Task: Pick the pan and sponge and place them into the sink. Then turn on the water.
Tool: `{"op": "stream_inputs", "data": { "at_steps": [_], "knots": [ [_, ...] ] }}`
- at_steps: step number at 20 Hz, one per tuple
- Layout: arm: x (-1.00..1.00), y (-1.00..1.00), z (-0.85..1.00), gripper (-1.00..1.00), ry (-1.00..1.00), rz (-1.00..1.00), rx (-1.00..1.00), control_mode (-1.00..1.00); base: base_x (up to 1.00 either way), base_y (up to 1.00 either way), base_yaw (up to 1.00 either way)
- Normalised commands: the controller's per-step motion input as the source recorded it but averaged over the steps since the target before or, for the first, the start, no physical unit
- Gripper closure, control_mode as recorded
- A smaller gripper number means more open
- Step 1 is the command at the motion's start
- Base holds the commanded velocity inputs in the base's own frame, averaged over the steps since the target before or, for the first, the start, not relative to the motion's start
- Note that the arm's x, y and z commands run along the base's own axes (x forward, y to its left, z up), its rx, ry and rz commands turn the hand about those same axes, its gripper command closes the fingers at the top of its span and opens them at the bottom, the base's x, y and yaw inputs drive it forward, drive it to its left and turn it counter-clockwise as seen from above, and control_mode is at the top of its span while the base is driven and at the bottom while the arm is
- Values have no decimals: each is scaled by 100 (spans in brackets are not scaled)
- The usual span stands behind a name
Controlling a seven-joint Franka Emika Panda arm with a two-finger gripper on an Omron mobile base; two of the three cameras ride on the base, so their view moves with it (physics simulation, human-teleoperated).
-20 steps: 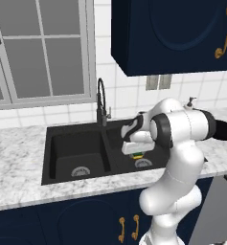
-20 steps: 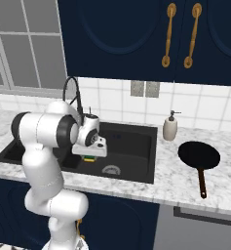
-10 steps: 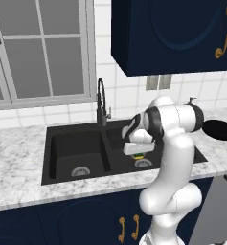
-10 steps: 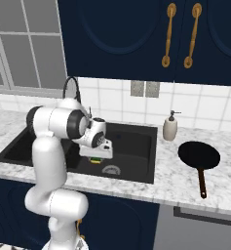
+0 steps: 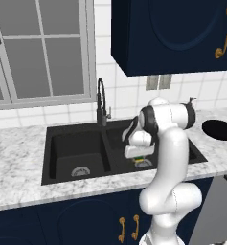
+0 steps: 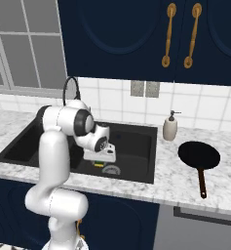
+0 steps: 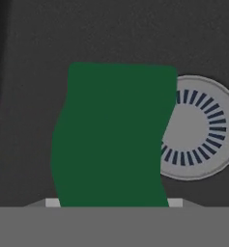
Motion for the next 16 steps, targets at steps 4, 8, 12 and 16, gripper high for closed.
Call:
{"op": "stream_inputs", "data": {
  "at_steps": [4,8,12,16],
  "knots": [
    [9,0,-35,100,0,0,0,-100,0,0,0],
    [12,0,-37,100,0,0,0,-100,0,0,0],
    [14,0,-28,100,0,0,0,-100,0,0,0],
    [2,0,-6,-100,0,0,0,-100,0,0,0]
  ]
}}
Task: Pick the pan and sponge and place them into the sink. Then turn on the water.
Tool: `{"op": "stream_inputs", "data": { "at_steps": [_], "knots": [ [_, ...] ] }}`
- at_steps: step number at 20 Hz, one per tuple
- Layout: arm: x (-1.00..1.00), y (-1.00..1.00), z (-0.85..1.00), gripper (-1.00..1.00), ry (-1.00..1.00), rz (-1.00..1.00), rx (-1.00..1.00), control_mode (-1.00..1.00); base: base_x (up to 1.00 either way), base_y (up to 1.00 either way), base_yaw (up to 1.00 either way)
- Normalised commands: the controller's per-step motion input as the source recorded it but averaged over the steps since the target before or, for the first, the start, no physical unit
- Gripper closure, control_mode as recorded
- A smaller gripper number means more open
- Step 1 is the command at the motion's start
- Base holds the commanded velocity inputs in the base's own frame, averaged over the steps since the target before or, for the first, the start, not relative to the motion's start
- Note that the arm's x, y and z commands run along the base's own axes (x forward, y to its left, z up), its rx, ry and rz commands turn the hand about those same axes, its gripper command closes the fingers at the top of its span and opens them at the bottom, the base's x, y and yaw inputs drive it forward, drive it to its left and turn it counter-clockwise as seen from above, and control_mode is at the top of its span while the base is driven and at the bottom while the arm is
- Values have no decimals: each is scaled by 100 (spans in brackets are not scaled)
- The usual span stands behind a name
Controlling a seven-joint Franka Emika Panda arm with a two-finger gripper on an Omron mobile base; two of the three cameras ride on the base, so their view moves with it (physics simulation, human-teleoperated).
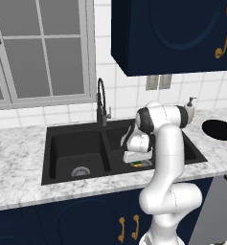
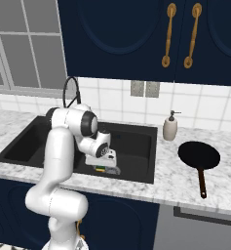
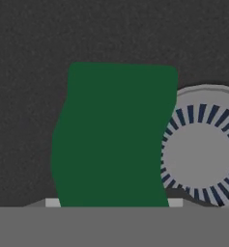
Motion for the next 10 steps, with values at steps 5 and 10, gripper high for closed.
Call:
{"op": "stream_inputs", "data": {
  "at_steps": [5,10],
  "knots": [
    [4,0,0,-100,0,0,0,-100,0,0,0],
    [1,0,0,-100,0,0,0,-100,0,0,0]
  ]
}}
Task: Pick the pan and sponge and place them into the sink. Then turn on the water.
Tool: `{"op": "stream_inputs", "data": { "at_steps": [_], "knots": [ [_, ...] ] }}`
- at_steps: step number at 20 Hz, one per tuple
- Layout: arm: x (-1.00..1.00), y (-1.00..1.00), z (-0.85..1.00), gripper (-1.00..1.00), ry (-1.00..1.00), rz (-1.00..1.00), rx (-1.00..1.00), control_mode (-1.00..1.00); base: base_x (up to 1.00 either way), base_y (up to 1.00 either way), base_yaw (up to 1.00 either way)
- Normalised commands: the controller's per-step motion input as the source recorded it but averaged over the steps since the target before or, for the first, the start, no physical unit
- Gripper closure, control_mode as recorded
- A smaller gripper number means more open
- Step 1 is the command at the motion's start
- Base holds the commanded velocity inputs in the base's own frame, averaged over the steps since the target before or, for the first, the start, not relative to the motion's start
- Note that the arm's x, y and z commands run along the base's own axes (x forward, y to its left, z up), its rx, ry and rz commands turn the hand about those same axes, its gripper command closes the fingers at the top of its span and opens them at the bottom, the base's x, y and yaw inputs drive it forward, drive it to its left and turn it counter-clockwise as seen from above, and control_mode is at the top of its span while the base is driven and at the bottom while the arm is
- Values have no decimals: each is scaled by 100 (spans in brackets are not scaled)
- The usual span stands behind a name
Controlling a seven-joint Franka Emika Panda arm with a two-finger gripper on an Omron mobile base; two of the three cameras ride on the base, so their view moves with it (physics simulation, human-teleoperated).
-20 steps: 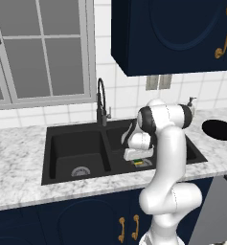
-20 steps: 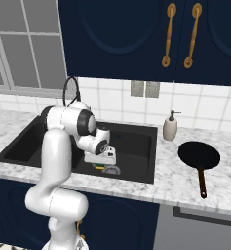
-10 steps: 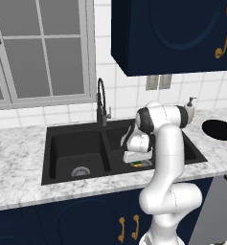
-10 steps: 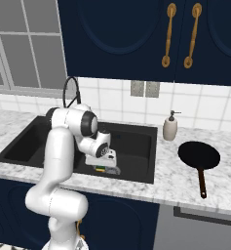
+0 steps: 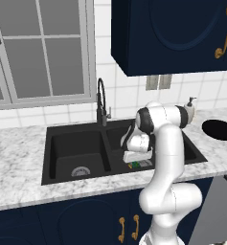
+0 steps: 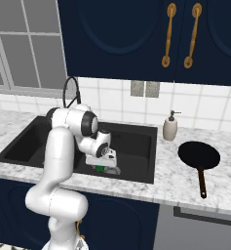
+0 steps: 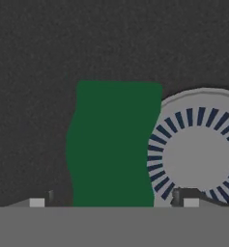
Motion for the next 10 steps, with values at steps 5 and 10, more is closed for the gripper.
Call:
{"op": "stream_inputs", "data": {
  "at_steps": [5,10],
  "knots": [
    [-6,-14,51,-100,0,0,1,-100,0,0,0],
    [-26,-55,100,-100,0,0,0,-100,0,0,0]
  ]
}}
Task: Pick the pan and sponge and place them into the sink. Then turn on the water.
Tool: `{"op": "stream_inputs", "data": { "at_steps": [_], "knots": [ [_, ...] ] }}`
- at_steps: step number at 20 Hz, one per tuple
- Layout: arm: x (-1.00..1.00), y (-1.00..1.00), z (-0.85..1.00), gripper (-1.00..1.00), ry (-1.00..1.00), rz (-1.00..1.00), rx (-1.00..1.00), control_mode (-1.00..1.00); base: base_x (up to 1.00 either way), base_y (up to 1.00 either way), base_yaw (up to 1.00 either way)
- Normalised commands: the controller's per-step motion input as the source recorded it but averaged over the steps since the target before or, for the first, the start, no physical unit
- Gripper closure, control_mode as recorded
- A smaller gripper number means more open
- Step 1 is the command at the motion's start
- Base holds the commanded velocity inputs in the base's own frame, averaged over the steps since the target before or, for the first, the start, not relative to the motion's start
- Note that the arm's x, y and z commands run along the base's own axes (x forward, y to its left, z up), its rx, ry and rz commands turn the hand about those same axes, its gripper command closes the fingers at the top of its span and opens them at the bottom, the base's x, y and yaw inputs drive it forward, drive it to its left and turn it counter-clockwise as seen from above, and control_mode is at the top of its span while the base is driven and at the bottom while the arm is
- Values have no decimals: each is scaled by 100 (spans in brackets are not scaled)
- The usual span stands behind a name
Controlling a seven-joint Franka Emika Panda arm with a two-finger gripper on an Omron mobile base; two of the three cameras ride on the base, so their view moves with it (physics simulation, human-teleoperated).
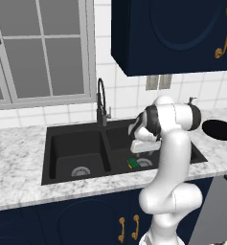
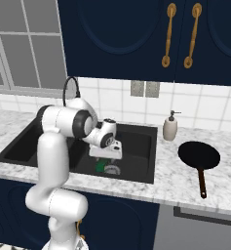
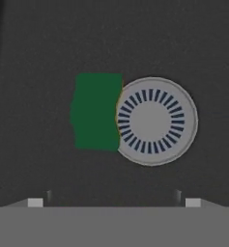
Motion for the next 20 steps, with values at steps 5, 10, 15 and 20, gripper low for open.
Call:
{"op": "stream_inputs", "data": {
  "at_steps": [5,10,15,20],
  "knots": [
    [-49,-71,100,-100,0,0,-6,-100,0,0,0],
    [-66,-71,97,-100,1,0,-13,-100,0,0,0],
    [-57,-29,87,-100,2,0,-12,-100,0,0,0],
    [-45,-22,56,-100,-2,0,0,-100,0,0,0]
  ]
}}
